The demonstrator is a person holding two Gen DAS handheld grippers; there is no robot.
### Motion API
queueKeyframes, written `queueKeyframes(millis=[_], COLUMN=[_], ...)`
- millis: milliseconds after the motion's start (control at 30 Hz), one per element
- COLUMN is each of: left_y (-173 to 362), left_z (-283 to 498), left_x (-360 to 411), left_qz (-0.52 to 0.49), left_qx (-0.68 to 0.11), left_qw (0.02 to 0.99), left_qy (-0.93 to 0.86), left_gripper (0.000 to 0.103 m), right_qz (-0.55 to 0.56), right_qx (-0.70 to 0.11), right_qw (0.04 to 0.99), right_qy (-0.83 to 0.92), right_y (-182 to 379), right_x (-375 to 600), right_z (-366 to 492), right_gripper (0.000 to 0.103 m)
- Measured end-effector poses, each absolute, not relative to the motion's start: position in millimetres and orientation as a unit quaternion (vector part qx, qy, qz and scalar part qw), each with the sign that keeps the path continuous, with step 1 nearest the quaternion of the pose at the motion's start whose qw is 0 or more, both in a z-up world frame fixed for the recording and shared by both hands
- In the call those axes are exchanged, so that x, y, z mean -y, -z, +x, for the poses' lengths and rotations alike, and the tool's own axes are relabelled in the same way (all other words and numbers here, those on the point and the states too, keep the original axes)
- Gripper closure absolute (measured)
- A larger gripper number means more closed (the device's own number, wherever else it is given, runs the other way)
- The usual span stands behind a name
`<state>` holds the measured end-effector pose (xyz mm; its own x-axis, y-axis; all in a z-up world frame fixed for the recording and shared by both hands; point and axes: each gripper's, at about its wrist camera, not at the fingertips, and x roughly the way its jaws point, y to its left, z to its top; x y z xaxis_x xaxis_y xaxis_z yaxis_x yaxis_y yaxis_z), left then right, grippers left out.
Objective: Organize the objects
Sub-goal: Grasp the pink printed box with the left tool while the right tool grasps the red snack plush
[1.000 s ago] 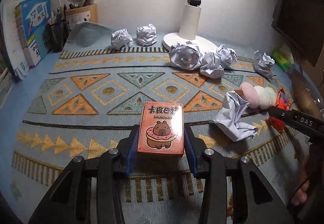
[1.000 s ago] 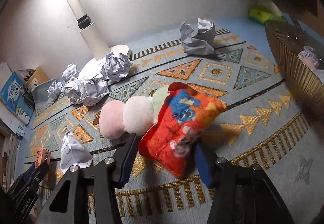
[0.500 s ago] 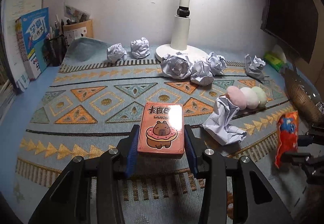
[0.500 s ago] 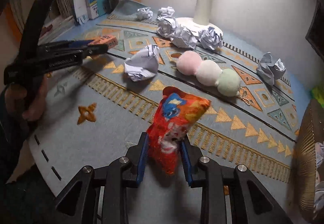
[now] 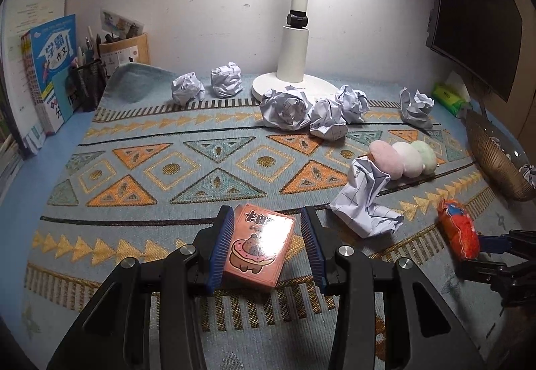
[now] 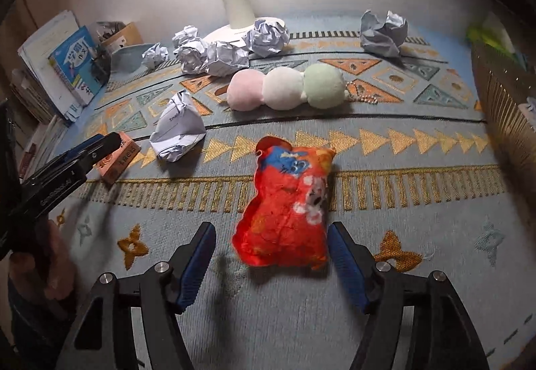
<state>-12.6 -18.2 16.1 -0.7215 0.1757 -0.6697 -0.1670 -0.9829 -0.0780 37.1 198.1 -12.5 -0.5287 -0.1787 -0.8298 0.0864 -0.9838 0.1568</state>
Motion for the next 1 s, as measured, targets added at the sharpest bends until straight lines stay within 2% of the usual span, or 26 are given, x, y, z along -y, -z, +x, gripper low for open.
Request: queueKeyframes(millis=[33, 67, 133, 200, 267, 333, 367, 433, 467, 500, 533, 567, 600, 767, 1000], left_y=[-15.1, -14.1, -13.4, -13.5, -10.6, -4.6, -2.4, -2.0, -0.8, 2.3, 6.4, 5.7, 4.6, -5.4, -51.3], left_z=[-14.2, -15.1, -14.8, -13.3, -12.6, -11.9, -11.8, -12.3, -14.2, -16.7, -19.7, -19.5, -18.7, -8.6, 9.6], left_x=[20.5, 23.4, 27.9, 30.2, 27.8, 22.6, 20.1, 17.0, 15.1, 13.7, 12.5, 11.4, 10.9, 7.7, -17.1], left_qz=[-0.369, -0.374, -0.376, -0.376, -0.390, -0.413, -0.420, -0.418, -0.422, -0.430, -0.443, -0.437, -0.435, -0.414, -0.371], left_qx=[0.012, 0.018, 0.024, 0.025, 0.013, -0.008, -0.018, -0.024, -0.026, -0.028, -0.031, -0.038, -0.036, -0.029, 0.017], left_qw=[0.096, 0.087, 0.065, 0.061, 0.072, 0.087, 0.086, 0.089, 0.091, 0.093, 0.091, 0.084, 0.091, 0.118, 0.143], left_qy=[-0.925, -0.923, -0.924, -0.924, -0.918, -0.906, -0.903, -0.904, -0.902, -0.898, -0.891, -0.895, -0.895, -0.902, -0.918], left_gripper=[0.059, 0.048, 0.037, 0.021, 0.015, 0.015, 0.015, 0.017, 0.026, 0.039, 0.044, 0.057, 0.064, 0.065, 0.065], right_qz=[0.479, 0.477, 0.472, 0.468, 0.465, 0.462, 0.460, 0.455, 0.454, 0.451, 0.449, 0.448, 0.447, 0.432, 0.377], right_qx=[0.049, 0.052, 0.060, 0.071, 0.076, 0.069, 0.061, 0.031, 0.023, 0.022, 0.021, 0.024, 0.030, 0.094, 0.111], right_qw=[0.072, 0.067, 0.061, 0.058, 0.061, 0.062, 0.059, 0.041, 0.041, 0.043, 0.043, 0.046, 0.050, 0.097, 0.098], right_qy=[0.873, 0.875, 0.878, 0.879, 0.880, 0.882, 0.884, 0.889, 0.890, 0.891, 0.892, 0.893, 0.893, 0.892, 0.914], right_y=[14.1, 14.9, 14.6, 14.4, 14.8, 14.7, 15.2, 15.8, 15.7, 15.5, 15.2, 15.3, 14.9, 4.9, -39.1], right_x=[-196.7, -196.3, -198.5, -201.8, -203.1, -201.5, -199.6, -194.7, -193.3, -193.3, -194.0, -195.4, -197.9, -215.1, -245.5], right_z=[34.3, 32.1, 28.7, 26.1, 25.3, 25.7, 26.0, 26.2, 26.7, 27.5, 28.8, 29.6, 30.4, 39.5, 59.4], right_gripper=[0.035, 0.035, 0.035, 0.035, 0.035, 0.036, 0.038, 0.055, 0.058, 0.061, 0.063, 0.064, 0.065, 0.065, 0.065])
